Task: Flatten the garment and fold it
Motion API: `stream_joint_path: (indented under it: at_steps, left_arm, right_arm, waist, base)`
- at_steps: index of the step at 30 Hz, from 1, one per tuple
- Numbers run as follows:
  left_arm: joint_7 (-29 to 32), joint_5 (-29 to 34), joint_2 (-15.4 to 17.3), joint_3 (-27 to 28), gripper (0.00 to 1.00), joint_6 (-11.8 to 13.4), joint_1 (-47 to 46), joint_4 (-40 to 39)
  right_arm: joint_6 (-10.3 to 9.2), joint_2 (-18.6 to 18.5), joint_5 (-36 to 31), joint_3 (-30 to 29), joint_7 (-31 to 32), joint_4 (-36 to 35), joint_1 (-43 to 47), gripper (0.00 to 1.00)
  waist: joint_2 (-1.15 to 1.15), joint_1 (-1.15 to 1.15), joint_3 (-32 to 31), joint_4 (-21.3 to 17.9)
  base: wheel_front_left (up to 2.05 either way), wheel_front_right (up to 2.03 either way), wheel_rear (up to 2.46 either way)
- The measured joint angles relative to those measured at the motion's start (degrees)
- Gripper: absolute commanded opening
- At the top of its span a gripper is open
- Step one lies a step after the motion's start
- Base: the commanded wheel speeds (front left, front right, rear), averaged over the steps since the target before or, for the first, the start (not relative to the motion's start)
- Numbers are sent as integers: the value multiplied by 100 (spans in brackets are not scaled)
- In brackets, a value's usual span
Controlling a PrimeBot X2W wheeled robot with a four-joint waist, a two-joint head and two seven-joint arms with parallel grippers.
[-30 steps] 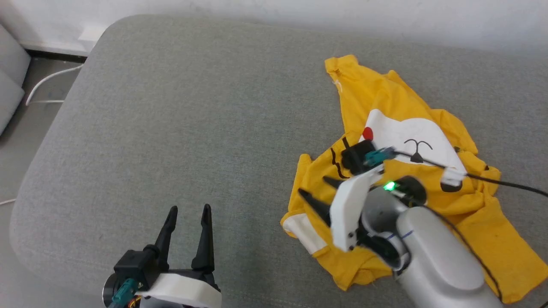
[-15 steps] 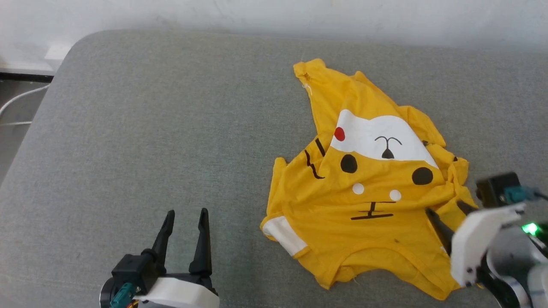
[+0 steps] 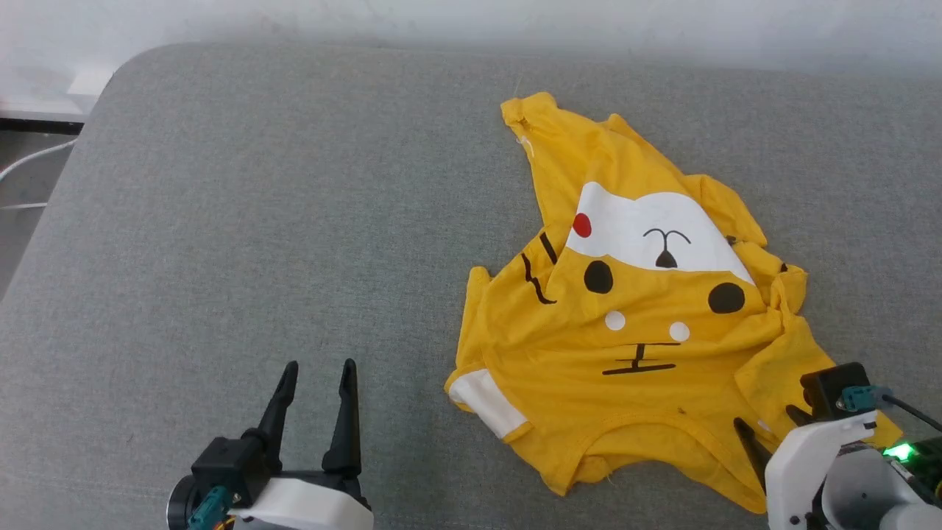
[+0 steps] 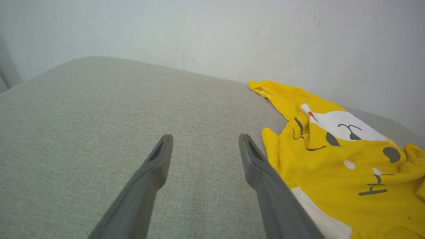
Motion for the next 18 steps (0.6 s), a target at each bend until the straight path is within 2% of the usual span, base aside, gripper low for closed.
stream_joint_path:
  at_steps: [2, 3, 4, 5, 6, 13, 18]
  left_arm:
    - [0, 9, 3, 15, 100, -31, -1, 0]
    - [0, 29, 2, 15, 100, -41, -1, 1]
    - [0, 47, 3, 15, 100, -42, -1, 2]
    - [0, 48, 3, 14, 100, -42, -2, 2]
    - [0, 48, 2, 10, 100, -45, -3, 3]
    - [0, 46, 2, 59, 100, -46, 1, -5]
    - [0, 43, 1, 76, 100, -42, 2, -5]
  right_arm:
    - [0, 70, -12, -10, -80, 287, -126, 100]
    - [0, 78, -56, 8, -92, 421, -180, 85]
    - [1, 100, -83, -5, -143, 532, -239, 48]
    - [0, 135, -104, -45, -197, 616, -294, 27]
    - [0, 154, -120, -71, -235, 688, -351, 0]
    - [0, 301, -9, -249, -254, 511, -508, 0]
    - [0, 421, 291, -754, 24, 36, -515, 0]
  waist:
    - [0, 0, 6, 8]
    - [0, 0, 9, 14]
    - [0, 0, 13, 19]
    - [0, 0, 17, 26]
    - [0, 0, 20, 34]
    - [0, 0, 12, -32]
    - [0, 0, 13, -141]
  base:
    - [0, 0, 0]
    - [0, 0, 0]
    - [0, 0, 0]
    - [0, 0, 0]
    - [0, 0, 0]
    - [0, 0, 0]
    - [0, 0, 0]
